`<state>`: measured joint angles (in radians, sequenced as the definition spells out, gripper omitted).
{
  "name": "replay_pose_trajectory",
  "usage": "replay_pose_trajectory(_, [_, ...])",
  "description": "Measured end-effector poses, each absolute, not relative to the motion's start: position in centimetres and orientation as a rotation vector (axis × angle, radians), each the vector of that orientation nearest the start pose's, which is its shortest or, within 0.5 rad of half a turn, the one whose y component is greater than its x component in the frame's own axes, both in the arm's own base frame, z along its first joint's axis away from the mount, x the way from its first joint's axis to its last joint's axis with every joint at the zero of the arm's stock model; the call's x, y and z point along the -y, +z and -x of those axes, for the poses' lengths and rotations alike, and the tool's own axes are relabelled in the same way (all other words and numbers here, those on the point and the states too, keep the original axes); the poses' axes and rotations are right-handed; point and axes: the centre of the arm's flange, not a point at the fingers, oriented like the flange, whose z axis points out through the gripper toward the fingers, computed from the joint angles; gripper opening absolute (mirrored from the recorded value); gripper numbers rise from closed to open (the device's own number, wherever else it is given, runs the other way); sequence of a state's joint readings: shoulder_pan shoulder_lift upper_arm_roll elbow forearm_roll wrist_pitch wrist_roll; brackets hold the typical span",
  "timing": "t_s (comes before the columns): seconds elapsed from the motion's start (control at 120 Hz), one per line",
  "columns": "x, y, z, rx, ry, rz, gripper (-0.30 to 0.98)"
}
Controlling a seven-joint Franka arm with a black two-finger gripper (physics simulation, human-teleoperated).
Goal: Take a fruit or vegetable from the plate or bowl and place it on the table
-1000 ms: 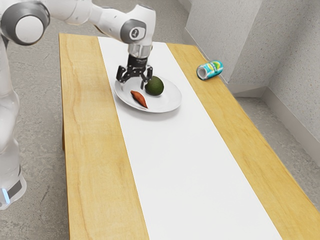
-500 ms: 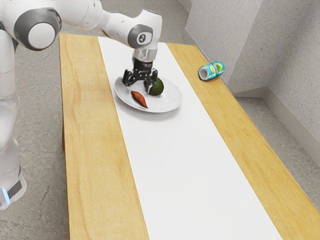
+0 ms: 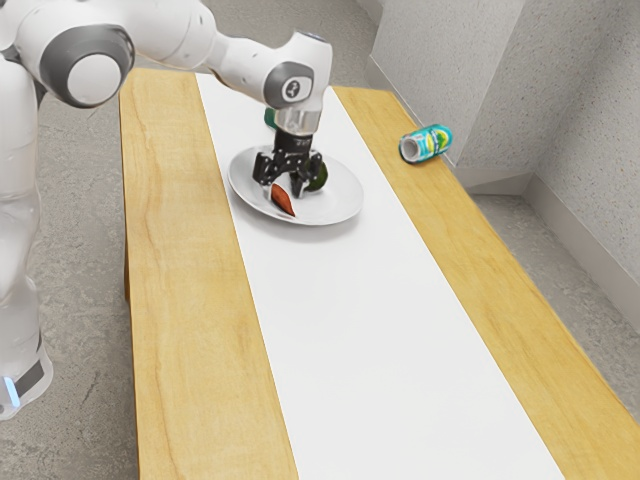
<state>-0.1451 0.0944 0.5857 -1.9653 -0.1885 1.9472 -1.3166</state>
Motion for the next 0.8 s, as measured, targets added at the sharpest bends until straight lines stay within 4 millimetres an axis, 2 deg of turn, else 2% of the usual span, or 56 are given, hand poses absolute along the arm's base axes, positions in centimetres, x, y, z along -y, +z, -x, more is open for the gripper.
replay_pose_trajectory(0.133, [-22.5,42.6,-51.8,-2.435,-0.207,-1.857,0.38])
replay_pose_trajectory(0.35, [-22.8,42.5,-51.7,-2.441,-0.208,-1.846,0.23])
replay_pose_trajectory(0.575, [-22.6,43.0,-51.8,-2.43,-0.198,-1.85,0.18])
replay_pose_trajectory(0.642, [-22.1,43.9,-52.0,-2.409,-0.182,-1.861,0.17])
replay_pose_trajectory(0.708, [-21.2,45.7,-53.0,-2.369,-0.136,-1.886,0.16])
replay_pose_trajectory(0.8, [-18.2,49.3,-55.4,-2.275,-0.049,-1.957,0.17])
